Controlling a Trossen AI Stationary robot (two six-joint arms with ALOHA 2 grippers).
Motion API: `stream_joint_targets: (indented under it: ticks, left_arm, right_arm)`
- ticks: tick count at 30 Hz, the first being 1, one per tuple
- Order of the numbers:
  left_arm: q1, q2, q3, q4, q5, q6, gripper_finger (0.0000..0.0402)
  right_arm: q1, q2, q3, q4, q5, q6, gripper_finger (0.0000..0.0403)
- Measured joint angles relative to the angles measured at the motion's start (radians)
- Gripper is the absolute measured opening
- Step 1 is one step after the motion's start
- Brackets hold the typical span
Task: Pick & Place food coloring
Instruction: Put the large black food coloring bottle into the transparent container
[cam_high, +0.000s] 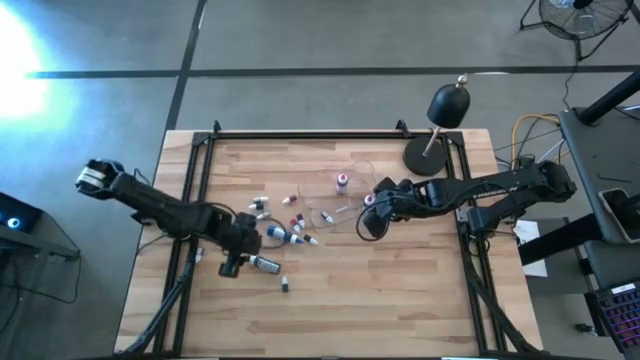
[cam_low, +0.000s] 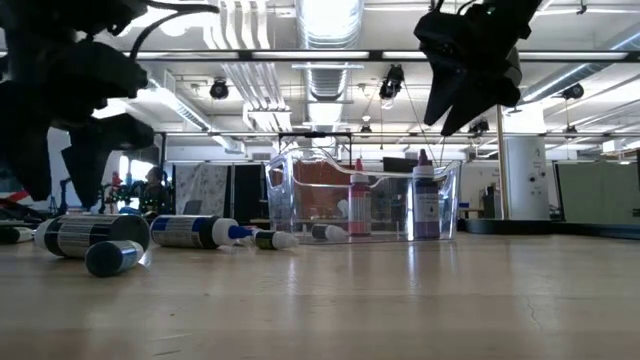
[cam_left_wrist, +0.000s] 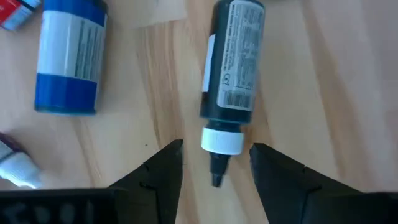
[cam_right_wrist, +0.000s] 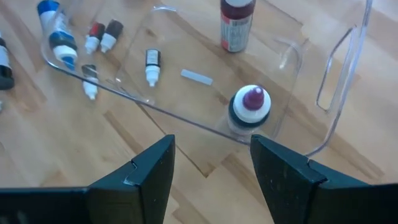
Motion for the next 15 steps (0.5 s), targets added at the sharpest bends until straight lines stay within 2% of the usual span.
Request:
stream_joint_targets:
  ticks: [15]
  left_arm:
    - [-0.033,0.142,-0.018,0.087,-0.030,-0.056,0.0161]
  right_arm:
    - [0.000,0.000,-0.008,0.001,0.001,-0.003,0.0203]
